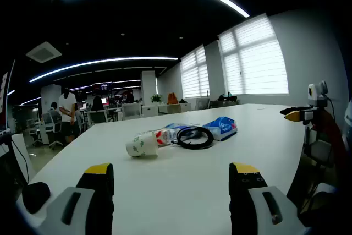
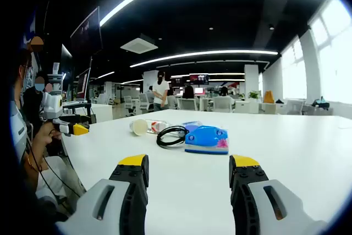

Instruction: Arrange the tabletop items into an orderly group along one side of the table until the central work area is clear of visible clutter.

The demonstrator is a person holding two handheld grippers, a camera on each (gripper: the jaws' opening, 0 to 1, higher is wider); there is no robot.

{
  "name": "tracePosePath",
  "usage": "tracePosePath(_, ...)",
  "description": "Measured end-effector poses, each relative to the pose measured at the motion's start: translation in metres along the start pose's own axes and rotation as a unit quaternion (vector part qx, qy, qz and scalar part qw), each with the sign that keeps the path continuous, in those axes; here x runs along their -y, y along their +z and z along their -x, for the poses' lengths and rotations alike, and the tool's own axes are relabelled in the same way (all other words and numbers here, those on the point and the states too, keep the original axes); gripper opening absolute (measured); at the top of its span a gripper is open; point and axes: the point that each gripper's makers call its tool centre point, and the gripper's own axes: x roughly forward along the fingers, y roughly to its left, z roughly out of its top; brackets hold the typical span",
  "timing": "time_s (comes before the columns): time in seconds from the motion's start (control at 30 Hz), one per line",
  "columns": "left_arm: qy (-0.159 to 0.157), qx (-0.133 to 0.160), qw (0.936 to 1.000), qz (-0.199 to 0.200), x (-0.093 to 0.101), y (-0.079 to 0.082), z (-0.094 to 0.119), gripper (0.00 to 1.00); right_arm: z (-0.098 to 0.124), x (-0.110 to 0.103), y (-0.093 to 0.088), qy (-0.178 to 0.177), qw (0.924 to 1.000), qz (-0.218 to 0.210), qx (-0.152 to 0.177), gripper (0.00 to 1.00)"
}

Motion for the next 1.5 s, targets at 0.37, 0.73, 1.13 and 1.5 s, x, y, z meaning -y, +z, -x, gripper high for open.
tracePosePath(0.37,-0.001,0.002,1.0,0.001,0.0001,0.0008,-0.0015,0.85,-0.001,0.0018,-0.0014,-0.002,1.0,-0.003,-0.001,0.56)
tracePosePath(0.73,-0.001,0.001,1.0,0.001,0.0005,-0.0003,-0.0015,0.85,-0.0013,0.0017,-0.0025,-0.003,1.0,-0.006,-0.001,0.56)
tracePosePath(1.13,-0.002,0.001,1.0,0.0,0.0014,0.0003,-0.001,0.85,-0.0009,0.0029,-0.0031,-0.004,1.0,-0.008,-0.001,0.56)
tracePosePath(1.5,0.004,0.005,1.0,0.0,-0.0037,0.0025,-0.0002,0.85,-0.0018,0.003,-0.0037,-0.005,0.9999,-0.009,-0.002,0.56)
